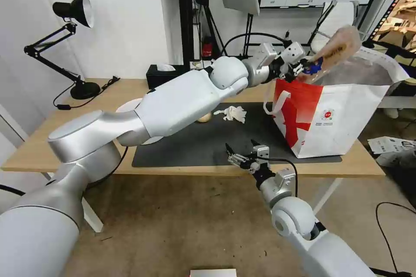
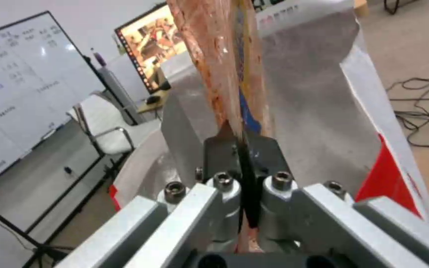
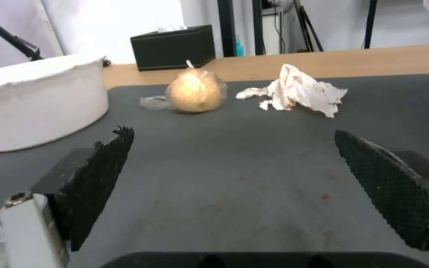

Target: Pick up the trash from the table and place it into the takeout bag.

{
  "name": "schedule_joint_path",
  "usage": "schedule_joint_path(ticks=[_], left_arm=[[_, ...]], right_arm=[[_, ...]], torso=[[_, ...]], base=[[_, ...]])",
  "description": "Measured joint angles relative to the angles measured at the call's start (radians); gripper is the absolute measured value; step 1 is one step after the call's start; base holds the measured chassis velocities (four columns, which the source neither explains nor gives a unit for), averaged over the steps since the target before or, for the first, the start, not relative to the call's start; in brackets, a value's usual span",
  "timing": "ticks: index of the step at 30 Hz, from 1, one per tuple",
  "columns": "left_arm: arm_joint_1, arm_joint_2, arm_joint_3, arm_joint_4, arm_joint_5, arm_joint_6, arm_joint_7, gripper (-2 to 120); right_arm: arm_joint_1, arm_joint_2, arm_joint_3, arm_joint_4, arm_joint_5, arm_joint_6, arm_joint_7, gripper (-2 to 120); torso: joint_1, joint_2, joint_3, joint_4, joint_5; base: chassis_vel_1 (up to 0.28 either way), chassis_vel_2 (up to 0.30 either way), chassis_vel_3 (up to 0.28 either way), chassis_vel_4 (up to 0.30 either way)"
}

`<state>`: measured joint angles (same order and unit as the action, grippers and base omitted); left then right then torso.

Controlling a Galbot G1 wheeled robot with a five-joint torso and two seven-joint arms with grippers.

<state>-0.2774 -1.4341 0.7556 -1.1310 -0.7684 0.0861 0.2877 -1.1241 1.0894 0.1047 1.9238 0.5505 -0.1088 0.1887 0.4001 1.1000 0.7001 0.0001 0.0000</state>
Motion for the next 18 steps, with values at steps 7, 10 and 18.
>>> schedule_joint_path(ticks=[7, 10, 18], left_arm=[[0.004, 0.005, -0.014, -0.021, -0.027, 0.028, -0.008, 19], [0.004, 0.009, -0.030, -0.035, -0.053, 0.031, -0.022, 29], [0.015, 0.046, -0.074, -0.111, -0.095, 0.035, -0.073, 57]], right_arm=[[0.004, -0.014, 0.009, 0.000, 0.010, 0.000, -0.003, 100], [0.001, -0.016, 0.017, 0.008, 0.021, 0.000, -0.004, 100], [-0.071, -0.011, 0.077, 0.062, 0.023, 0.004, -0.004, 100]], torso=[[0.000, 0.000, 0.000, 0.0000, 0.0000], [0.000, 0.000, 0.000, -0.0002, 0.0000], [0.000, 0.000, 0.000, 0.0004, 0.0000]], base=[[0.000, 0.000, 0.000, 0.000], [0.000, 0.000, 0.000, 0.000], [0.000, 0.000, 0.000, 0.000]])
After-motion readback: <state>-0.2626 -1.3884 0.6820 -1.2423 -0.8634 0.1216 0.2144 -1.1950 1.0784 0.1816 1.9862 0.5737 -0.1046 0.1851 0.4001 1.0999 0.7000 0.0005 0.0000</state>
